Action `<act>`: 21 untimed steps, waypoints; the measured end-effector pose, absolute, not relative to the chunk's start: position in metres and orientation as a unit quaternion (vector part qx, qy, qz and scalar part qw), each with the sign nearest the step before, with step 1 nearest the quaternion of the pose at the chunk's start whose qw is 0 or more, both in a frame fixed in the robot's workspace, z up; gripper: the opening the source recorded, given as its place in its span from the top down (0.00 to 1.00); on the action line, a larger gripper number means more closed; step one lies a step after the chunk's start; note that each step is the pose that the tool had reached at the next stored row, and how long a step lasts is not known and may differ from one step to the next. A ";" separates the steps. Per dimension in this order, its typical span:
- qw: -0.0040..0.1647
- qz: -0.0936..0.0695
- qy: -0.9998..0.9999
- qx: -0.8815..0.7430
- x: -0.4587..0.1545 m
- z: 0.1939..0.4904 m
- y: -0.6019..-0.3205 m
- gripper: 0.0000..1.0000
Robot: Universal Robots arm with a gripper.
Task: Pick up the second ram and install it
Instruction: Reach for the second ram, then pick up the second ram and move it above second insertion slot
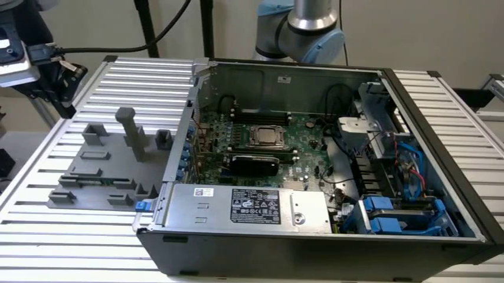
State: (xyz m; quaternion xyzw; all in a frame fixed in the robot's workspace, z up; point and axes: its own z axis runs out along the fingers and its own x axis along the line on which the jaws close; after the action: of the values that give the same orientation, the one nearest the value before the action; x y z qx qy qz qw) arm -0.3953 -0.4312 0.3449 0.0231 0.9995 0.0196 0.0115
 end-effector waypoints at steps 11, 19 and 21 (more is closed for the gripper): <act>0.011 0.020 0.999 0.023 -0.395 0.345 -0.431 1.00; 0.010 0.020 0.999 -0.041 -0.395 0.344 -0.431 1.00; 0.010 0.020 0.998 -0.059 -0.395 0.343 -0.431 1.00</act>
State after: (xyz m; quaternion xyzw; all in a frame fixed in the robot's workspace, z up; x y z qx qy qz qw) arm -0.3953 -0.4312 0.3432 -0.0589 0.9980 0.0204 0.0099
